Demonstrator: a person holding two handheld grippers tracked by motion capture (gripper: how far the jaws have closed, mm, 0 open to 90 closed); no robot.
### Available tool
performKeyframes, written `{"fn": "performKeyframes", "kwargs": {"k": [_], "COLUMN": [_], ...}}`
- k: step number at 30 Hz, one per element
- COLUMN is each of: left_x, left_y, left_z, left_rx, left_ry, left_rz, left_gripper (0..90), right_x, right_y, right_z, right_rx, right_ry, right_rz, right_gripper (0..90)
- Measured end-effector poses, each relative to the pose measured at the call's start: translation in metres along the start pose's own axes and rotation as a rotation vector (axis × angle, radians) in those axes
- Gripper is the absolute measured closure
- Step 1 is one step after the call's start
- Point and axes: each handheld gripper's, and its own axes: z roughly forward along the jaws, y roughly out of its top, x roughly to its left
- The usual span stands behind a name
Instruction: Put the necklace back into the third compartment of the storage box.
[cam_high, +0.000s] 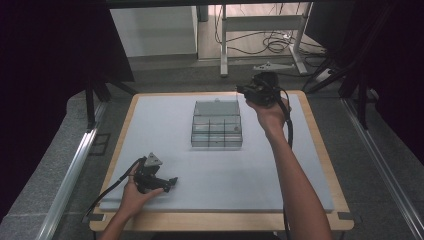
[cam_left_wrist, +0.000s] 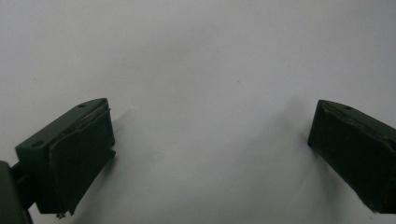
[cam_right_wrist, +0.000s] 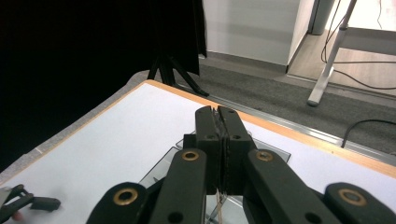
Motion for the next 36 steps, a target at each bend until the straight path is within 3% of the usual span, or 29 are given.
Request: {"fn": "performKeyframes", "kwargs": {"k": [13,22,27,36], "left_x": [0.0,0.0,0.0,0.0], "left_y": [0.0,0.0,0.0,0.0], "left_z": [0.0,0.0,0.0,0.0], "left_rx": [0.001,0.0,0.0,0.001], "left_ry": [0.0,0.0,0.0,0.002], "left_rz": [0.0,0.0,0.0,0.0], "left_gripper": [0.1,0.1,0.1,0.1], "right_x": [-0.003,-0.009,-0.012,-0.023], "right_y": [-0.001,-0.006,-0.013,-0.043], "right_z": [0.023,0.042,0.047,0.064], "right_rx": [0.0,0.044,0.06,0.124], "right_ry": [-0.011,-0.037,-0.039,-0.046], "right_rz": [0.009,0.019,0.024,0.061], "right_gripper": [87.1,87.1,87.1,87.0]}}
